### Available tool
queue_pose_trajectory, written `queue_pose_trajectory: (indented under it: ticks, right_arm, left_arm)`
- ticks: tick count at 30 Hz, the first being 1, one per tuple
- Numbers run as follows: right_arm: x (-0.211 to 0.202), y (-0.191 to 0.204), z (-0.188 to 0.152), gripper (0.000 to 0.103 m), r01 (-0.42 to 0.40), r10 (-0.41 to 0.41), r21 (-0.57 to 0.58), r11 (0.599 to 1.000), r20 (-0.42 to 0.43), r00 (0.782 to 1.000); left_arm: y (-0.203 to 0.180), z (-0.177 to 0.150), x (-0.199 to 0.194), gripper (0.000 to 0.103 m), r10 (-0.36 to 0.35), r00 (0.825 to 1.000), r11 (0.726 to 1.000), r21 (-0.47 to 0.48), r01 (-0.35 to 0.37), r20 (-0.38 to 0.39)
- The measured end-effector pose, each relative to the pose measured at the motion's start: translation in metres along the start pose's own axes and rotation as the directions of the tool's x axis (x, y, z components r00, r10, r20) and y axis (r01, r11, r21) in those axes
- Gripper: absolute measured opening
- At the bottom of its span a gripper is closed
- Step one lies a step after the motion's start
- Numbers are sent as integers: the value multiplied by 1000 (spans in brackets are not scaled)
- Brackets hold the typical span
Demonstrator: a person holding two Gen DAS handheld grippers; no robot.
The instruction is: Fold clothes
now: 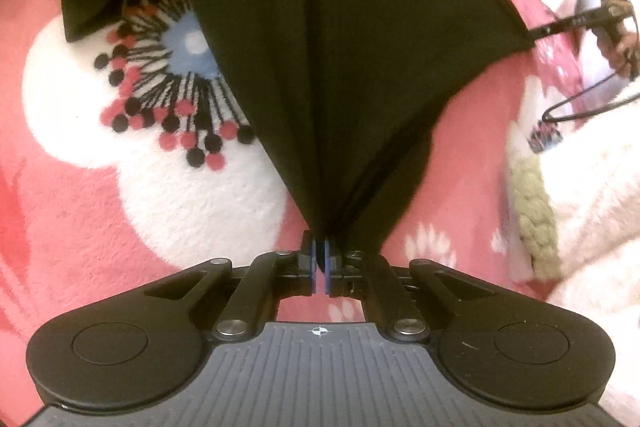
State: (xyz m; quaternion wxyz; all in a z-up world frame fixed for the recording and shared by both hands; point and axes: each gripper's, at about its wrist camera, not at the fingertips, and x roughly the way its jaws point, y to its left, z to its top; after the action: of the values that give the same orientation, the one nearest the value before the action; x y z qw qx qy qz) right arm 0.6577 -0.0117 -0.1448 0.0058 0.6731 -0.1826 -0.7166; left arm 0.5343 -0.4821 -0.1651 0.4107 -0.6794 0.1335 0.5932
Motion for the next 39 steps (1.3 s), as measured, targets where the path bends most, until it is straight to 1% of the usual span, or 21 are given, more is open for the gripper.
queue_pose_trajectory:
  ticks: [2, 4, 6, 8, 11, 12, 13, 15, 18, 20, 22, 23, 24, 26, 28, 31, 33, 34, 36, 37, 39]
  right_arm:
    - [-25, 2, 4, 58, 58, -55, -66, 996, 45, 997]
    - [-48, 2, 18, 59, 83, -73, -79, 993, 119, 990]
    - [-62, 13, 45, 59, 87, -62, -93, 992, 237, 969]
    - [-66, 30, 74, 59, 88, -35, -133, 987, 355, 934]
    - [-39, 63, 124, 60, 111, -4, -195, 975, 476, 879]
    - [-27, 74, 142, 60, 123, -2, -206, 971, 506, 863]
    - [-13, 73, 156, 60, 131, -27, -173, 976, 502, 864]
    - [15, 68, 185, 60, 149, -85, -95, 984, 482, 872]
    - [40, 33, 193, 61, -21, -26, 101, 995, 442, 897]
    - [48, 26, 185, 61, -107, 24, 156, 982, 460, 887]
    - [51, 29, 182, 50, -189, 100, 151, 970, 463, 881]
    - [49, 32, 181, 46, -179, 92, 143, 973, 470, 878]
    - [46, 35, 180, 30, -162, 78, 136, 977, 480, 874]
    - [41, 41, 178, 9, -126, 50, 121, 985, 498, 866]
    - [36, 47, 176, 3, -90, 23, 106, 990, 516, 856]
    - [28, 57, 173, 3, -35, -17, 86, 996, 544, 839]
    - [4, 52, 169, 3, 14, -69, 98, 995, 587, 807]
    - [-4, 49, 169, 3, 54, -106, 103, 993, 603, 791]
    - [-19, 43, 169, 3, 137, -179, 116, 984, 631, 755]
    - [-21, 39, 170, 3, 179, -218, 127, 976, 639, 738]
    - [-10, 27, 179, 4, 253, -294, 156, 955, 628, 721]
  left_arm:
    - [5, 3, -18, 32, 43, 999, 999, -19, -43, 13]
    - [12, 15, -39, 40, 98, 993, 994, -42, -96, 66]
    - [22, 28, -59, 49, 162, 978, 986, -65, -155, 133]
    - [30, 51, -68, 62, 264, 933, 965, -80, -252, 246]
    - [47, 90, -67, 70, 407, 821, 913, -143, -383, 401]
    - [55, 101, -61, 70, 441, 790, 897, -178, -405, 425]
    - [67, 109, -53, 70, 472, 772, 881, -218, -419, 425]
    - [89, 115, -41, 70, 498, 767, 864, -309, -398, 405]
    - [103, 106, -28, 70, 482, 777, 860, -391, -329, 405]
    - [108, 95, -21, 69, 476, 775, 856, -418, -302, 415]
    - [104, 87, -18, 65, 491, 750, 848, -442, -293, 444]
    - [101, 86, -17, 57, 499, 736, 843, -452, -291, 458]
    - [100, 83, -17, 50, 497, 731, 843, -460, -278, 468]
    - [99, 77, -16, 21, 489, 723, 844, -475, -250, 488]
    - [103, 79, -21, 3, 475, 734, 844, -487, -224, 485]
    - [102, 78, -40, 1, 512, 736, 821, -504, -268, 442]
    - [99, 73, -57, 1, 544, 724, 805, -506, -310, 423]
    - [98, 71, -66, 1, 566, 714, 794, -506, -338, 411]
    - [100, 69, -77, 1, 634, 668, 751, -518, -409, 391]
    - [105, 67, -80, 1, 658, 652, 729, -534, -428, 377]
    - [122, 69, -74, 1, 697, 637, 683, -575, -450, 328]
